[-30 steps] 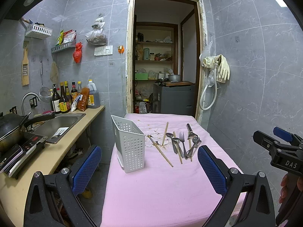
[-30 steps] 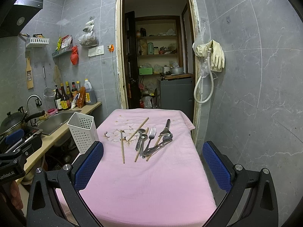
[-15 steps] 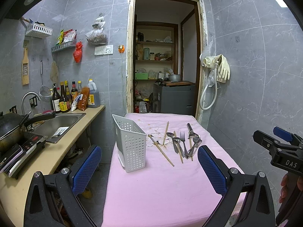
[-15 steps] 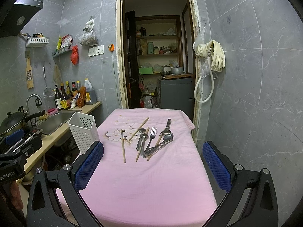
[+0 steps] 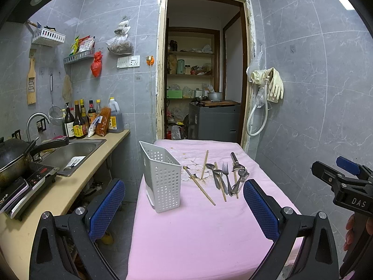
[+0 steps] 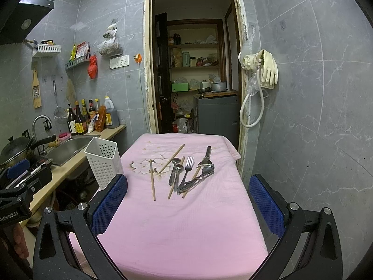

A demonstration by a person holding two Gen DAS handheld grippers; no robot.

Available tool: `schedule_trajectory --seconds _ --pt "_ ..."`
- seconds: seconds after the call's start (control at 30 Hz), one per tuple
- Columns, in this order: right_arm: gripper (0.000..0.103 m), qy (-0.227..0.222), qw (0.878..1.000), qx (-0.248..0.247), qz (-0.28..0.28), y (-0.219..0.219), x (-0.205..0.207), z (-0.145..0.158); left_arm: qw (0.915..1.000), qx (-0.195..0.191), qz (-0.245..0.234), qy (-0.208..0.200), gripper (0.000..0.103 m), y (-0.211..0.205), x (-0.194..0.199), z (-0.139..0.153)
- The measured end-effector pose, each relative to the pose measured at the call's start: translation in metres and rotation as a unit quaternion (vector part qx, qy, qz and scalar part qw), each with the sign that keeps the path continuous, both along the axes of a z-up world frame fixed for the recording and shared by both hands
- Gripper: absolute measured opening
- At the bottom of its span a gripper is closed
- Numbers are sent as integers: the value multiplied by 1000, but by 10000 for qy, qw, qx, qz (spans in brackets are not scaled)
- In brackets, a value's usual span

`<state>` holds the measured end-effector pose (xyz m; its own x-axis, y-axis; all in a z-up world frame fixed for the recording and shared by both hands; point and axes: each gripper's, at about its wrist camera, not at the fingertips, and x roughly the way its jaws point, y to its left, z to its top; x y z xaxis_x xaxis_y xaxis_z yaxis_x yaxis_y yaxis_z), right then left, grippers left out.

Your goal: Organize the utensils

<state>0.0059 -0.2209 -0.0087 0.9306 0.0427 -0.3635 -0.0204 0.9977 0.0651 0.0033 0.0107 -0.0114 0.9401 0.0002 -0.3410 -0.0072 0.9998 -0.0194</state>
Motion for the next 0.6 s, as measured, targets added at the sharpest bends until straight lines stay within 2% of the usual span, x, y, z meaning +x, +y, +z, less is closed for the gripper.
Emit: schedule_trajectory --seconds 0.6 --pt "102 5 10000 -7 1 0 0 0 10000 -9 -6 4 102 0 0 0"
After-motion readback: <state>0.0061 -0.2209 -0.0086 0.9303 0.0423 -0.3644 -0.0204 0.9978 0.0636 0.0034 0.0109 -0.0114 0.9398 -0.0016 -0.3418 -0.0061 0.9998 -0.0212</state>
